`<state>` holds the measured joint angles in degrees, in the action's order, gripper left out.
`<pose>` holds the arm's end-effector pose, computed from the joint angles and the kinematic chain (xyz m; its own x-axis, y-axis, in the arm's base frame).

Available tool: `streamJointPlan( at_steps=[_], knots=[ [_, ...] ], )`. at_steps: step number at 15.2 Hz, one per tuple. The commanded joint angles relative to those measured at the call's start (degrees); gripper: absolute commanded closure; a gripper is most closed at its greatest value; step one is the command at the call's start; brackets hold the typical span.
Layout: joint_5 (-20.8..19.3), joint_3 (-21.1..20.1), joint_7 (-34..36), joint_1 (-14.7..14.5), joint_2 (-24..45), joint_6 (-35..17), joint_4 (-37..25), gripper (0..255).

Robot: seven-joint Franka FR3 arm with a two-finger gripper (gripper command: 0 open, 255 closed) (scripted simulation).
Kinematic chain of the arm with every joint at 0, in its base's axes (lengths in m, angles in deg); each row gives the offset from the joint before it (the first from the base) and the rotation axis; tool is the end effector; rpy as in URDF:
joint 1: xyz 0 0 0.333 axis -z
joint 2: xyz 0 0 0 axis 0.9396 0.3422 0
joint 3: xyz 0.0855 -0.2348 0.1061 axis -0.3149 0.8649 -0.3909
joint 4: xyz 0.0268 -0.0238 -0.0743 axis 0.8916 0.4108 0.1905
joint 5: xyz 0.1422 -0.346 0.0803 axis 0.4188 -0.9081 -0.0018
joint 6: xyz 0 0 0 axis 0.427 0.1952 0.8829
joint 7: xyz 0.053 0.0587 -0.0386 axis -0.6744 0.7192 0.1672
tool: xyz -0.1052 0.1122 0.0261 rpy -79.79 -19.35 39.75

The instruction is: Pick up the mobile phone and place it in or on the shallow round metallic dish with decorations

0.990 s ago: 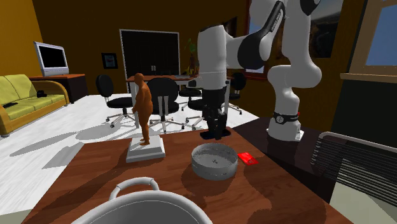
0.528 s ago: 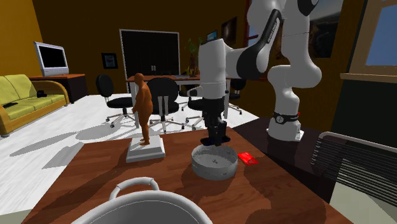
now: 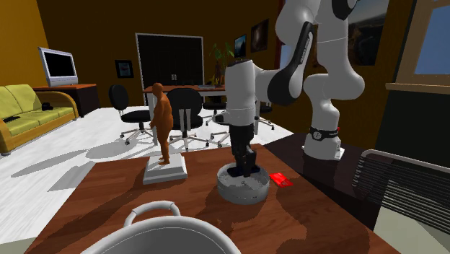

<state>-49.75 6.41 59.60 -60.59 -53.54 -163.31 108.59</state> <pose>0.5017 -0.0308 0.1564 0.9467 -0.3169 -0.0576 -0.3186 -0.9476 -0.0222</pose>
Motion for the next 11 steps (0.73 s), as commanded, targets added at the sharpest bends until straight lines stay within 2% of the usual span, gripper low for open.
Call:
streamJointPlan(
  at_steps=[1, 7, 8, 11],
  knots=[
    [-0.1, 0.0, 0.0, 0.0, 0.5, -0.5, 0.0, 255],
    [-0.1, 0.0, 0.0, 0.0, 0.5, -0.5, 0.0, 255],
    [-0.1, 0.0, 0.0, 0.0, 0.5, -0.5, 0.0, 0],
    [-0.1, 0.0, 0.0, 0.0, 0.5, -0.5, 0.0, 0]
  ],
)
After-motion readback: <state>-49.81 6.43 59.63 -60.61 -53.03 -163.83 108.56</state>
